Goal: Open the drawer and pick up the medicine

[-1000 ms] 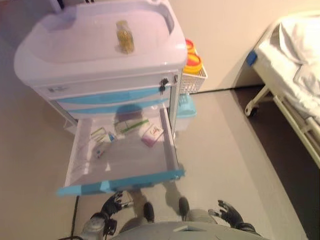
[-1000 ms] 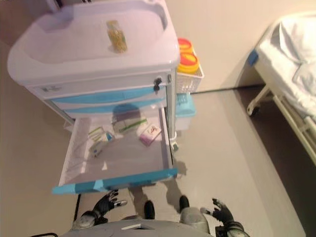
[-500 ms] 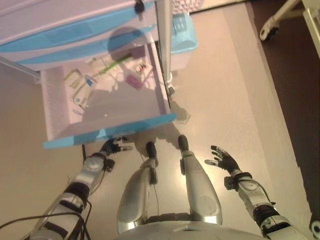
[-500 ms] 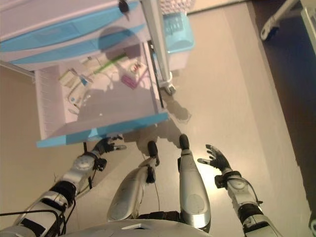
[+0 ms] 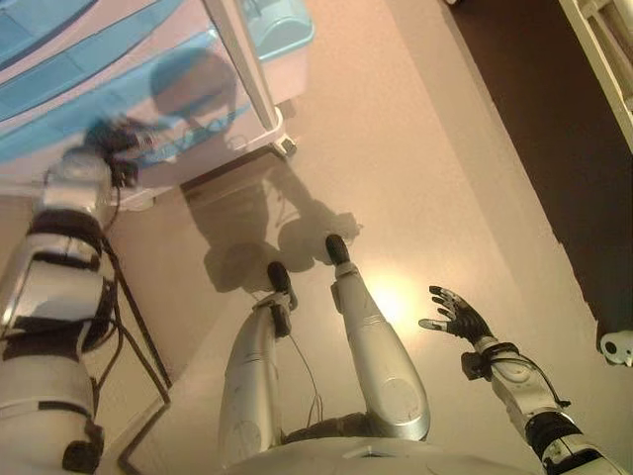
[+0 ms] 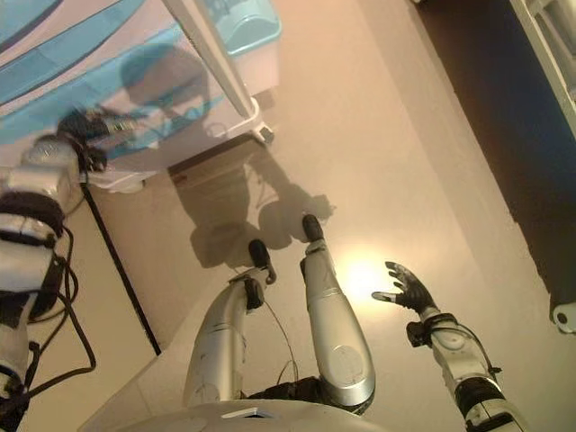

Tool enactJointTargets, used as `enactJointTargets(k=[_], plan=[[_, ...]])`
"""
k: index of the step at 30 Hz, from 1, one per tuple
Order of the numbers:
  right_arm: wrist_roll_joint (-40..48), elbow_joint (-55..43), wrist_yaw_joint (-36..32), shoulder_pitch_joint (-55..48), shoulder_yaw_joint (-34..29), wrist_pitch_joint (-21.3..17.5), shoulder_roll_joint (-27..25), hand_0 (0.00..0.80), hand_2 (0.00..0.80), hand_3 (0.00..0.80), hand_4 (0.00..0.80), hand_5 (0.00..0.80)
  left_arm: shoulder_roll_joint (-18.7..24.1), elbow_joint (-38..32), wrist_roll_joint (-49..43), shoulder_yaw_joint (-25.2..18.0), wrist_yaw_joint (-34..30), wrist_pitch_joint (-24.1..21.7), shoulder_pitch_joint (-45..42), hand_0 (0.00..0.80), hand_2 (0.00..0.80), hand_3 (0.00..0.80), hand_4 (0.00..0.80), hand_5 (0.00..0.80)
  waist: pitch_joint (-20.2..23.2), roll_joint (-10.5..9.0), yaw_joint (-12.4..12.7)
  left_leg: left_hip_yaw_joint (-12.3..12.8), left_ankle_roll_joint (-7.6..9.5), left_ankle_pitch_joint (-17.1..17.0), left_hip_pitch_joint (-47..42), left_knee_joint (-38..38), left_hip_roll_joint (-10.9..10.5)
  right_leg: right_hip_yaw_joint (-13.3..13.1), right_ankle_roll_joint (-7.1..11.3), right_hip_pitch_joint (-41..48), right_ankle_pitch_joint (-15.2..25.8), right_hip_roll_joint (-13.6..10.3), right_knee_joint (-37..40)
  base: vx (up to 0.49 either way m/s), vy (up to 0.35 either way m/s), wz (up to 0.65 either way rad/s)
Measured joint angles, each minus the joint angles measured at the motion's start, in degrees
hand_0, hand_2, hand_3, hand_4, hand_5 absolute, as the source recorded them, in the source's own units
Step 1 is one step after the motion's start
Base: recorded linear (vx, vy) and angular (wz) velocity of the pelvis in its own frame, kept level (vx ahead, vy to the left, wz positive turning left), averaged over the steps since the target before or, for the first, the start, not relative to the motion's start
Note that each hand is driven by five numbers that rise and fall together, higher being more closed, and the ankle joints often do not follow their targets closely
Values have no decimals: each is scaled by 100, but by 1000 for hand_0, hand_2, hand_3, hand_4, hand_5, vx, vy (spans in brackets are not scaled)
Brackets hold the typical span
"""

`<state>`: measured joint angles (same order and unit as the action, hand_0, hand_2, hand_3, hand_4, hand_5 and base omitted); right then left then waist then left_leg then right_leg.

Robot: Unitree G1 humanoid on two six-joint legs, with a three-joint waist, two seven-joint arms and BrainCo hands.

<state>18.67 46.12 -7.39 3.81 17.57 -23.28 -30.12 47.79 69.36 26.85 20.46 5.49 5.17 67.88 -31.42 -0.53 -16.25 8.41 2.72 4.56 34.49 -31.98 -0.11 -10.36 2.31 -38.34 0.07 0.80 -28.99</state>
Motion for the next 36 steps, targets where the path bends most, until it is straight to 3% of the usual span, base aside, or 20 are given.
enactJointTargets(k=[4, 8, 13, 15, 16, 17, 19, 25, 28, 36], plan=[[-9, -25, 118, 41, 132, -166, 2, 0, 0, 0, 0, 0, -30, 65, 253, -123, 998, -271, 117, 0, 0, 0, 0, 0, 4, -16, -22, -126, -24, 138, 358, -446, 15, 20, 45, -280, -37, 85, -243, 27, 16, -7], [-15, -31, 261, 42, 128, -211, 2, 0, 0, 0, 0, 0, -74, 34, 512, -285, 1290, -424, 151, 0, 0, 0, 0, 0, 8, -50, -58, -238, -23, 138, 487, -511, 7, 21, 46, -354, -37, 112, -248, 13, -7, 2], [-86, -68, 319, 32, 134, -190, 26, 0, 0, 0, 0, 0, -63, -460, 598, -302, 979, -429, 2, 0, 0, 0, 0, 0, 12, -56, 35, -306, -23, 139, 499, -549, -17, 27, 72, -273, -54, 163, -94, -61, -93, 5], [-178, -101, 327, 51, 122, -156, 77, 0, 0, 0, 0, 0, -57, -1020, 759, -414, 665, -576, -505, 0, 0, 0, 0, 0, 18, -63, 120, -375, -4, 99, 357, -464, 89, 110, 65, -170, -91, 218, -319, -11, -110, -1], [-205, -155, 320, 7, 137, -157, 122, 0, 0, 0, 0, 0, -59, -1237, 819, -445, 526, -668, -710, 0, 0, 0, 0, 0, 22, -70, 113, -375, -8, 99, 307, -445, 109, 146, -149, -56, -267, 207, -751, -15, -139, 28], [-210, -138, 327, 36, 126, -138, 192, 0, 0, 0, 0, 0, -53, -1429, 908, -504, 399, -746, -883, 0, 0, 0, 0, 0, 29, -89, 159, -339, -34, 94, 224, -350, 67, 168, -48, 52, -541, 165, -639, -18, -146, 32], [-224, -68, 334, 128, 116, -98, 293, 0, 0, 0, 0, 0, -115, -1834, 1014, -711, 137, -917, -1521, 0, 0, 0, 0, 0, 28, -87, 283, -298, -75, 177, -65, -388, -8, 304, -105, 227, -503, 52, -579, -8, -155, 11], [-265, 113, 336, 42, 63, 32, 658, 0, 0, 0, 0, 0, -1163, -2135, 1122, -1373, -682, -1408, -3871, 0, 0, 0, 0, 0, 128, -44, 707, -606, -161, -10, -1300, 761, -96, 699, -222, 1449, -452, -145, 309, 61, -162, 24], [-413, 488, 292, -75, -91, 45, 723, 0, 0, 0, 0, 0, -1899, -1954, 939, -1414, -1007, -1431, -5110, 0, 0, 0, 0, 0, 641, 49, 991, -664, -178, -323, -1854, 1490, -103, 905, -280, 1948, -420, -207, 803, 104, -101, 34], [-926, 1324, 27, -282, -396, 59, 1059, 0, 0, 0, 0, 0, -2909, -687, 317, -1533, -1174, -1810, -6539, 0, 0, 0, 0, 0, 1728, 206, 1261, -924, -253, -660, -3196, 2903, -90, 1304, -287, 3337, -414, -212, 1959, 50, -98, 25]])
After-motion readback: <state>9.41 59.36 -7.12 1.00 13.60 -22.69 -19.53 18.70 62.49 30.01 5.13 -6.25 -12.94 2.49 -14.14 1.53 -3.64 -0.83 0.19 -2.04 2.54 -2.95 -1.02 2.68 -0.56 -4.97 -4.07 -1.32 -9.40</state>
